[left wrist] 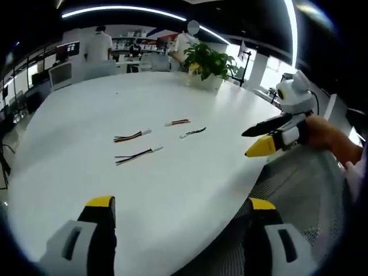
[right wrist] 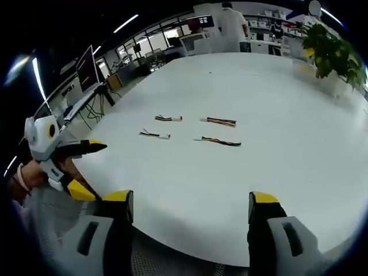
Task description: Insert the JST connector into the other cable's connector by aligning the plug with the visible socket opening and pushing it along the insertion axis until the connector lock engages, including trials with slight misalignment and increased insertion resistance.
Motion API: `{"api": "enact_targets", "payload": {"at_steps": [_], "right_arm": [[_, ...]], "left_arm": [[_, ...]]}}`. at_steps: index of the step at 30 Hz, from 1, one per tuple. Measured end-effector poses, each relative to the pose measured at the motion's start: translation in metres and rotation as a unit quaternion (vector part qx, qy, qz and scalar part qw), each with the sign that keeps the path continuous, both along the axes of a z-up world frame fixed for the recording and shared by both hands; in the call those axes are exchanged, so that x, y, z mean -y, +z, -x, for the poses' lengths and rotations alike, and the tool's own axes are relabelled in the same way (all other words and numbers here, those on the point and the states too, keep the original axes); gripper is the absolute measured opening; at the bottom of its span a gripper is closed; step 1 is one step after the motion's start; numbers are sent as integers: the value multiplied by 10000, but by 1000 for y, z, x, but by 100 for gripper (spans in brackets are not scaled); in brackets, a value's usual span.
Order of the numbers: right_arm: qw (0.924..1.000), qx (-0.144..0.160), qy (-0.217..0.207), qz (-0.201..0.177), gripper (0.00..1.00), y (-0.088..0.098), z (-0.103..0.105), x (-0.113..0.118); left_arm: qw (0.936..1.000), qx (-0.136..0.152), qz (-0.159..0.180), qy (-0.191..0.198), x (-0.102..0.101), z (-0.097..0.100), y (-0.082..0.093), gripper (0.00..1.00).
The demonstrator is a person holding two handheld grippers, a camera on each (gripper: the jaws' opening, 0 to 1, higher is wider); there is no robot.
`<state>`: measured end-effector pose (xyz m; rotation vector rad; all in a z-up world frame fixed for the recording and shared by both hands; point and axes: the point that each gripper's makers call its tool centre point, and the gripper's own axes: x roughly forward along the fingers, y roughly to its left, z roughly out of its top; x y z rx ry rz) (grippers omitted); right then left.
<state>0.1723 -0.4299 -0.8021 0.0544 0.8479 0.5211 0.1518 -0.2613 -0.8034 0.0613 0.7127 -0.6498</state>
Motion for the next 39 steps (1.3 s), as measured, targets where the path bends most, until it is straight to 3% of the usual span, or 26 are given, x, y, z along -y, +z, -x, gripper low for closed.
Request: {"api": "enact_targets", "payload": {"at_steps": [7,11,15,20,27,33,39], "right_arm": [[9998,96,199,25,81,2,-3,-5],[9996,62,274,-41,79,1,-6,-9],[9994,112,336,-41,79,2,-8,-11],[9990,139,420,-32,79,3,-8,-13],[9990,224,330,-176,77,13,-11,-8],[9990,348,241,-133,76,20,-21,-1],[9982,507,301,-105,74,31,-29,-2]], "left_arm": [[9992,-79,-120,-383,12,7,-5,92],[9988,-266,142,-394,16,10,-6,93],[9990,-238,59,-363,12,9,-5,97],[9990,-229,277,-279,15,7,0,96],[9981,-138,463,-382,19,3,12,98],[9985,40,379,-396,14,-10,22,98],[9973,248,630,-297,13,-23,36,98]]}}
